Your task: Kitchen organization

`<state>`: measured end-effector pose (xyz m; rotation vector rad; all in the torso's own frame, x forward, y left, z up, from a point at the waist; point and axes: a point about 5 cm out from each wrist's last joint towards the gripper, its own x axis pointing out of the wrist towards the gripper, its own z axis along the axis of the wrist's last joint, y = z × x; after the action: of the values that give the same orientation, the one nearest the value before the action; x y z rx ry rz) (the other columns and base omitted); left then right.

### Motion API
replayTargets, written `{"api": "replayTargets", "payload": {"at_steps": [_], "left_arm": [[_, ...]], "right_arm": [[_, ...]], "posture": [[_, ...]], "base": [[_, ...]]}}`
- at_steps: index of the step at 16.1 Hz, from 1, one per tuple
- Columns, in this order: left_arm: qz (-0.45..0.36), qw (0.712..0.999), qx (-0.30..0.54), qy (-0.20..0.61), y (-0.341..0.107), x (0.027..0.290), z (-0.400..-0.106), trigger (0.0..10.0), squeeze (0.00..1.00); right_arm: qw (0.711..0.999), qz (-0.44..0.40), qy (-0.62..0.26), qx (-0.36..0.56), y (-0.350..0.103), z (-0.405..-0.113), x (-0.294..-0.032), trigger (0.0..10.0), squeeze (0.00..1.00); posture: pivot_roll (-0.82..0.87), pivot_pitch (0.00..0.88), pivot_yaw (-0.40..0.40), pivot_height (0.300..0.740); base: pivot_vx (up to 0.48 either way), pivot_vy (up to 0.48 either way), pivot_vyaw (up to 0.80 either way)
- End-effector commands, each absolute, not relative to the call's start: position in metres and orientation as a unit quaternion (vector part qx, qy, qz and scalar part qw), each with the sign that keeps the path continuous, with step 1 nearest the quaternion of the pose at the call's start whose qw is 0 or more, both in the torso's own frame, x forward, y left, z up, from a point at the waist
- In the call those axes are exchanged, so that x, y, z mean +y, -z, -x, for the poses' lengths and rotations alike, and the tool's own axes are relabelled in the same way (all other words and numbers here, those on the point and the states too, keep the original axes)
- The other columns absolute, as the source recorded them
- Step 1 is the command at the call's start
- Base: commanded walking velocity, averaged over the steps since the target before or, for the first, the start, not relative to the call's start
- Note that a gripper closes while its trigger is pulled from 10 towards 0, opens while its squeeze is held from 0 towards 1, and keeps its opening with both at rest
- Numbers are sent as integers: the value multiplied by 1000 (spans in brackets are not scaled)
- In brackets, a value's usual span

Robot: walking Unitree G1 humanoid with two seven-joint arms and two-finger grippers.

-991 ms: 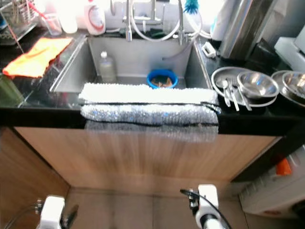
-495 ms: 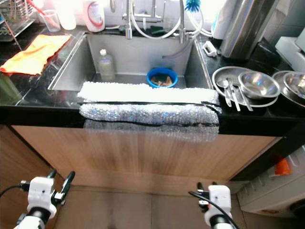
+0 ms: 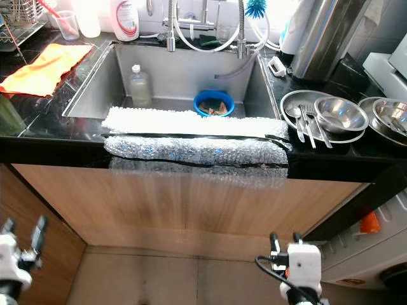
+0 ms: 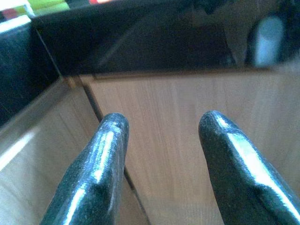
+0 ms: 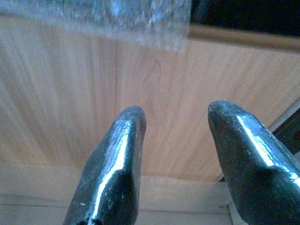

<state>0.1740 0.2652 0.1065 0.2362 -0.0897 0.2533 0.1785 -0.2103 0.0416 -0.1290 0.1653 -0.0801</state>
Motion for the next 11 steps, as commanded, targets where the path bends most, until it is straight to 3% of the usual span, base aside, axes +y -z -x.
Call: {"api": "replayTargets", "payload": {"at_steps": [1,5,11], "left_arm": [[-126,980,-84,-131,-130,265,-183,10000,0],[-116,972,-169,-116,-180,243,-212,10000,0],[-102,967,-230,-47,-220,202,-238,10000,0]], "right_arm": [[995,67,50,50,-61,-189,-212,10000,0],[997,59,54,14,-88,-208,-206,10000,0],[996,24,70,-44,-120,-228,-196,10000,0]], "posture": [[58,60,-64,740],[56,49,-67,740],[49,82,-61,740]], "base": [[0,0,0],[0,0,0],[0,0,0]]}}
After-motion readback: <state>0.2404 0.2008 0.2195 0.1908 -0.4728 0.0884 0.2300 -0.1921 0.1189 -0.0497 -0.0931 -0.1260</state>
